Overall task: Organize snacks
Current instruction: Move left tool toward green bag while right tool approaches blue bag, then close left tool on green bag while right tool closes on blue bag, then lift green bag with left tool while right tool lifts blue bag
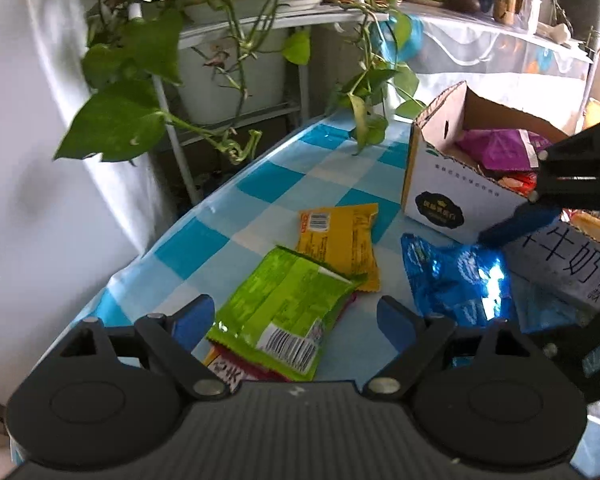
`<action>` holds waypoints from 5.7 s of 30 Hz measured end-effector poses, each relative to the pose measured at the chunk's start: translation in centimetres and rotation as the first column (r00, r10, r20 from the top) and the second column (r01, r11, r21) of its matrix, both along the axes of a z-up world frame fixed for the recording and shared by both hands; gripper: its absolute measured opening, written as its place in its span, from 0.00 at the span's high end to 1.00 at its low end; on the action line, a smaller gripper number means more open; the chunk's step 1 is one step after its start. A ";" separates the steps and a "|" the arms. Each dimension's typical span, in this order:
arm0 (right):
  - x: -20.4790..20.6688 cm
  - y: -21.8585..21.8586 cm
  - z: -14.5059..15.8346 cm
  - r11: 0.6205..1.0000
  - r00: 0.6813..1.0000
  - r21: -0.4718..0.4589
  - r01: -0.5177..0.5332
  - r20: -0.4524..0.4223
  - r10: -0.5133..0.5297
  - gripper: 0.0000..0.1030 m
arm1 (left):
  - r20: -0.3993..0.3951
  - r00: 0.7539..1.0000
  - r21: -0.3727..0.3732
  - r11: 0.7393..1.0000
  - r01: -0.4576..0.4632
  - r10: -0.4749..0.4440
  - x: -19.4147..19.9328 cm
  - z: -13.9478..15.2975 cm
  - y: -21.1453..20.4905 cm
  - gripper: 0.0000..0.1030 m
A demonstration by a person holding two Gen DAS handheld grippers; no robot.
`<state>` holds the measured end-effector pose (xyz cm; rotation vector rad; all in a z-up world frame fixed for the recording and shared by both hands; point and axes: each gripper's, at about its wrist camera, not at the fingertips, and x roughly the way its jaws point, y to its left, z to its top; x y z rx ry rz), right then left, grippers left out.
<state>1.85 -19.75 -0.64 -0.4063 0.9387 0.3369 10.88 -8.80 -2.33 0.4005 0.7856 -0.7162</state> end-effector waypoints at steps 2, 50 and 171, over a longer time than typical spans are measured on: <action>-0.1 0.1 0.1 1.000 1.000 0.000 -0.006 -0.013 0.006 0.35 | 0.003 1.000 0.011 1.000 0.011 -0.012 0.2 -0.3 -0.3 0.15; 0.1 -0.9 0.9 0.986 0.990 0.115 0.122 -0.087 -0.112 0.38 | -0.067 0.980 -0.047 0.981 -0.191 0.187 -1.4 0.7 3.2 0.44; -5.8 -3.6 6.5 0.867 0.945 0.379 0.323 -0.085 -0.315 0.38 | -0.058 0.886 -0.129 0.877 -0.463 0.460 -17.9 5.1 4.1 0.52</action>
